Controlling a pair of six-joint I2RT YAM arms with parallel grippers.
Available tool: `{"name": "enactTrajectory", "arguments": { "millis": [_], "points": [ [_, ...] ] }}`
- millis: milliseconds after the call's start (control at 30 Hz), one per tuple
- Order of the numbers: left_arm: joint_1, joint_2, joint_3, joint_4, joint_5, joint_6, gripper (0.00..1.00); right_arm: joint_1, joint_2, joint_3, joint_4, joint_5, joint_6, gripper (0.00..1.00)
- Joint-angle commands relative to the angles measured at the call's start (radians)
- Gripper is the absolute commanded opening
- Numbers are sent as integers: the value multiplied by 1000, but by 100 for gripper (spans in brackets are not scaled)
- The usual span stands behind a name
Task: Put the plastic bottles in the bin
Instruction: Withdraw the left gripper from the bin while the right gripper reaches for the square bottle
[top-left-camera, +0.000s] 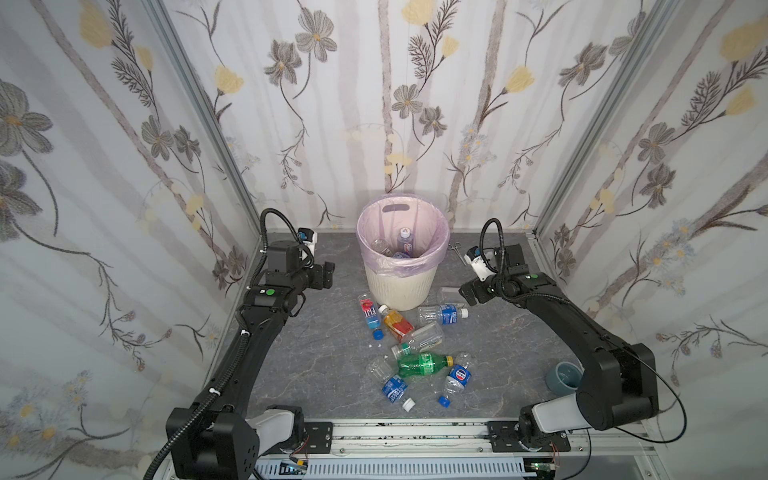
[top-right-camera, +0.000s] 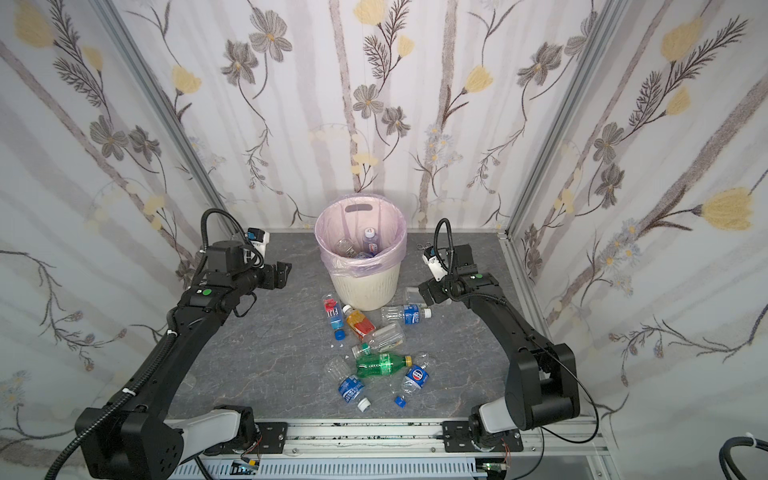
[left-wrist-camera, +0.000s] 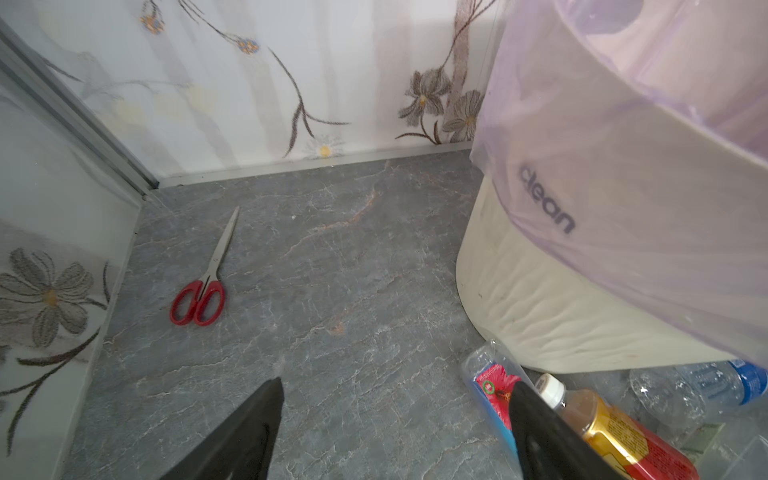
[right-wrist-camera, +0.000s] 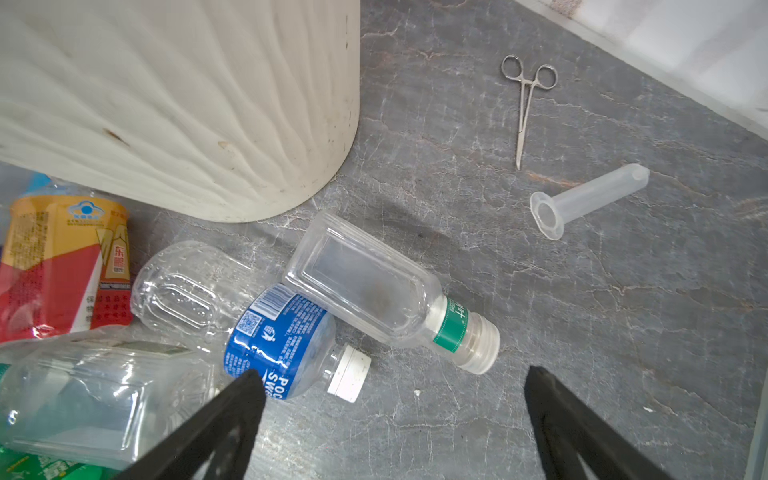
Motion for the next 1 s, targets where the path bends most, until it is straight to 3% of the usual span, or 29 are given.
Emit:
{"name": "enactTrajectory", "arguments": {
  "millis": [0,533,967],
  "points": [
    [5,4,-29,13,25,29,88,1,50,35,-43,-42,-100,99],
    [8,-90,-181,85,56,27,92,4,275,154,-10,-19,-173,100],
    [8,-129,-181,89,41,31,92,9,348,178,-2,-32,-185,99]
  ]
}}
